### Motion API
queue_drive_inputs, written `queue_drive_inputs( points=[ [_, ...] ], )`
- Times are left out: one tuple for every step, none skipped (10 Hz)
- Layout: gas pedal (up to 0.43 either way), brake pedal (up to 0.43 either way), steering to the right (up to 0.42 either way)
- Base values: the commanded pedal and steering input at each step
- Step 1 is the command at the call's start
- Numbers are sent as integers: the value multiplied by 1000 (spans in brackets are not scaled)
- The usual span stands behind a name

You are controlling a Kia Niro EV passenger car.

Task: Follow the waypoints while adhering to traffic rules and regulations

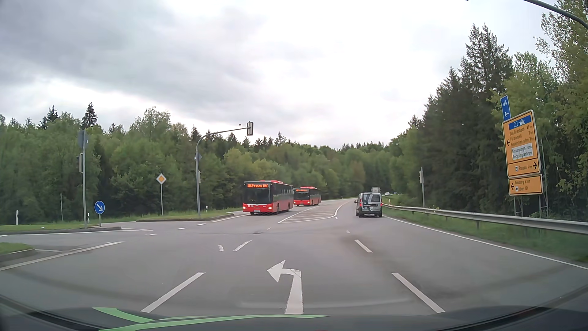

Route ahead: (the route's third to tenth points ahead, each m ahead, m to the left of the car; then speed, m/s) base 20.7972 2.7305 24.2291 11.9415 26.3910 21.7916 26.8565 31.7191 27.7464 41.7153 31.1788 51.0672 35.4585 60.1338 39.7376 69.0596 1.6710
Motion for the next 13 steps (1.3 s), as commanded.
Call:
queue_drive_inputs(
  points=[
    [370, 0, 4],
    [378, 0, 4],
    [409, 0, 4],
    [429, 0, 4],
    [429, 0, 4],
    [429, 0, 4],
    [429, 0, 4],
    [429, 0, 4],
    [429, 0, 4],
    [429, 0, 4],
    [429, 0, 4],
    [429, 0, 4],
    [429, 0, 3]
  ],
)
